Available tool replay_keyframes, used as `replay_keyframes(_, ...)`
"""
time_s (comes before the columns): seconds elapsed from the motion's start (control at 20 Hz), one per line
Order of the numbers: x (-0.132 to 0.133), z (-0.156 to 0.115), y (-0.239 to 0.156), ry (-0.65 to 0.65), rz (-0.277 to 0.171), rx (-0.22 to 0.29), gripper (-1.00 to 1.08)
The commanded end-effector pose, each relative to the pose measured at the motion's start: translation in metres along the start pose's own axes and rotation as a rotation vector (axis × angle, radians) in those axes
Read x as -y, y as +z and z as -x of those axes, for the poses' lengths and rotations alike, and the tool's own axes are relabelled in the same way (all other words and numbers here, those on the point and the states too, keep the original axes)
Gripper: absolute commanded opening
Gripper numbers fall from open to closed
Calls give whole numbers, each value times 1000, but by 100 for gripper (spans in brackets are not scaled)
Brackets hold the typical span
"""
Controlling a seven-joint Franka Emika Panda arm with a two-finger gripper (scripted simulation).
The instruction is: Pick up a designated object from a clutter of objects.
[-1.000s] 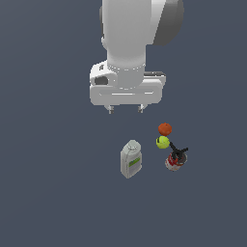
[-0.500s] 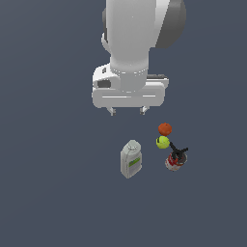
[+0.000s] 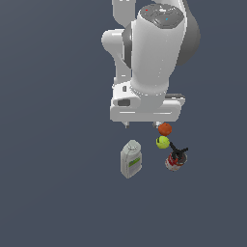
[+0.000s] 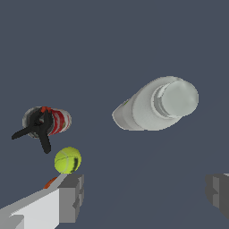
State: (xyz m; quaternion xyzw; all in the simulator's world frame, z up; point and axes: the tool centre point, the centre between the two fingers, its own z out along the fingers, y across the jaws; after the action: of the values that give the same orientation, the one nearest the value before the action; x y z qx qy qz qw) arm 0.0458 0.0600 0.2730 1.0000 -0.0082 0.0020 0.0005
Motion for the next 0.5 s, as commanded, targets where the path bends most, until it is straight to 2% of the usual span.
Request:
replay_keyframes(0.0, 20, -8, 15, 16, 2, 1, 100)
replay_keyframes(0.45, 108, -30, 85, 88, 4, 1, 100)
